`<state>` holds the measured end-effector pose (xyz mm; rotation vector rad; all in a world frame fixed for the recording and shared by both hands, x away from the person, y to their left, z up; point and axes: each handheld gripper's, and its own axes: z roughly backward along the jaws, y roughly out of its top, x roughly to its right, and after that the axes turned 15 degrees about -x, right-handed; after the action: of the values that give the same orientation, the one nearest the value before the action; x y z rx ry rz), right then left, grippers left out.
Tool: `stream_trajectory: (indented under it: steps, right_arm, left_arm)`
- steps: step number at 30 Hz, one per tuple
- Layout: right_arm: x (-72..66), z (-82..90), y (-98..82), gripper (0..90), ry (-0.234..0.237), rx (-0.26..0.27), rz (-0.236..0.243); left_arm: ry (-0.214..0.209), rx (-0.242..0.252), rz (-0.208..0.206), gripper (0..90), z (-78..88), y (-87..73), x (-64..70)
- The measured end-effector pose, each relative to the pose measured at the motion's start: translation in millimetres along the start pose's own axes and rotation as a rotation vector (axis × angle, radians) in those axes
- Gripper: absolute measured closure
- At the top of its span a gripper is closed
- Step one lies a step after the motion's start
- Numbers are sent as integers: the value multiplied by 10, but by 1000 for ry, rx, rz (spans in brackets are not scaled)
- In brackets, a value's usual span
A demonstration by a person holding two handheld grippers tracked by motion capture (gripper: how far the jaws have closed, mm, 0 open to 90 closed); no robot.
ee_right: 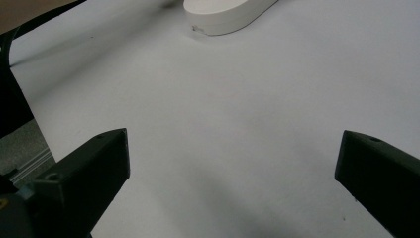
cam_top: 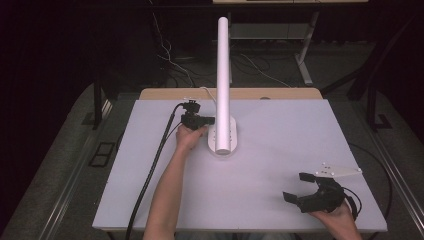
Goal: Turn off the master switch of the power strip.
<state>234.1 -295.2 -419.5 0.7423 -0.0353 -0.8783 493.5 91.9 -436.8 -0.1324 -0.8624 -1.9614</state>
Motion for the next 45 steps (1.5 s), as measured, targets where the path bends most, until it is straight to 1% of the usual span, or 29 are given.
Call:
stream_trajectory:
  steps: [3,4,5,6,7,8,9,11,12,15,17,18,19,20,21,22,23,24,26,27,30,32,34,35,40,42,44,45]
  right_arm:
    - [-3,1,-1,0,0,1,1]
    - [-3,0,-1,0,0,0,1]
    - [-2,0,-1,0,-1,1,2]
    - [-3,1,-1,0,0,1,2]
    - [-4,3,-1,0,0,0,3]
    - [-6,5,-1,0,-1,2,4]
    - [-9,8,-2,0,0,4,4]
    - [-10,15,-6,0,0,3,5]
    - [-9,16,-7,0,-2,4,5]
    - [-4,24,-10,0,-5,10,11]
    - [-3,26,-11,0,-4,10,7]
    - [0,26,-11,0,-5,9,6]
    - [4,25,-11,0,-4,9,5]
    - [12,25,-12,0,-4,10,5]
    - [20,27,-12,0,-4,11,4]
    - [23,30,-14,0,-5,13,-3]
    - [32,35,-15,0,-3,15,-7]
    - [43,36,-18,0,-6,18,-4]
    - [54,44,-20,0,-5,15,-9]
    - [59,43,-20,0,-7,18,-10]
    - [58,47,-21,0,-7,18,-15]
    - [50,47,-22,0,-7,21,-12]
    - [44,46,-22,0,-8,19,-9]
    - [41,46,-23,0,-9,21,-10]
    - [36,47,-21,0,-6,23,-11]
    - [36,47,-21,0,-6,22,-10]
    - [35,45,-21,0,-7,23,-8]
    - [37,41,-20,0,-7,24,-4]
  left_arm:
    - [35,-19,-36,900,-1,29,42]
    - [35,-35,-38,900,4,41,53]
    - [26,-38,-27,900,0,45,54]
    - [12,-35,-4,900,-2,44,47]
    - [3,-33,2,900,-2,40,35]
    - [7,-34,1,900,-3,42,40]
    - [22,-38,-15,900,-2,45,54]
    - [43,-45,-24,900,-11,54,81]
    - [44,-49,-28,900,-13,52,78]
    - [23,-39,-2,900,-51,66,105]
    - [40,-31,-7,900,-62,69,127]
    - [46,-40,-22,900,-54,69,120]
    - [39,-22,3,900,-64,70,133]
    - [24,-11,-5,900,-39,72,116]
    - [37,-7,-11,900,-33,72,115]
    - [47,-18,-24,900,-10,67,98]
    - [48,-8,-21,900,-5,64,96]
    - [50,-6,-32,900,19,58,89]
    - [46,17,-37,900,78,56,82]
    - [53,25,-44,900,111,61,81]
    - [65,42,-52,899,219,75,97]
    - [72,58,-65,900,292,84,119]
    - [70,70,-73,899,366,87,138]
    - [77,69,-78,900,400,88,143]
    - [93,76,-88,899,537,83,151]
    - [94,86,-74,899,598,70,158]
    - [103,93,-84,899,663,58,147]
    - [105,95,-78,899,697,48,155]
